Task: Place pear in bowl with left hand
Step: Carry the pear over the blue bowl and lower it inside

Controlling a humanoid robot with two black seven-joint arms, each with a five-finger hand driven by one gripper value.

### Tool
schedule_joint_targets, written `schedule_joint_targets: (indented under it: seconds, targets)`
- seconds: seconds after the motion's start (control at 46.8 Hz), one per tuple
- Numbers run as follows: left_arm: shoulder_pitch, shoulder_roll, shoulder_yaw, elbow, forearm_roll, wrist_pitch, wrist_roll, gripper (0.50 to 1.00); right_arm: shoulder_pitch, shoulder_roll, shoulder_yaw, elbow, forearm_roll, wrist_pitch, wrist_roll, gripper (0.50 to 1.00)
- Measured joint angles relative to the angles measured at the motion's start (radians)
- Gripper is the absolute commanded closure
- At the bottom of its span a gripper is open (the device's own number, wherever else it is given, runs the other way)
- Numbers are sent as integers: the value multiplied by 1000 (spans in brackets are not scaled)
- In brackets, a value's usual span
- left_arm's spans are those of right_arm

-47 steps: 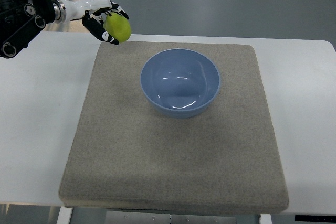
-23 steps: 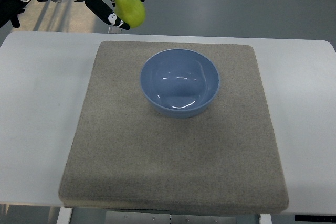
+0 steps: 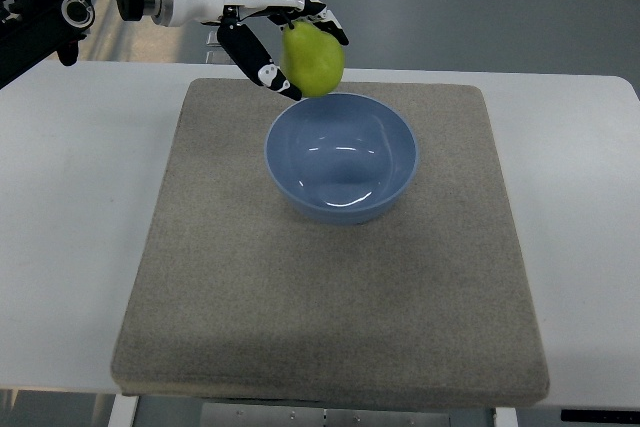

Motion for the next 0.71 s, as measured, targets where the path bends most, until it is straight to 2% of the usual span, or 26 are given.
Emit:
schedule_joint_targets:
  seconds: [0.342, 0.705]
  targets:
    - [12, -83, 67, -10, 23, -1, 14, 1000, 0, 0, 0, 0, 0, 0, 0, 574]
    - [43, -107, 92, 16, 24, 8, 14, 1000, 0, 0, 0, 1, 0, 0, 0, 574]
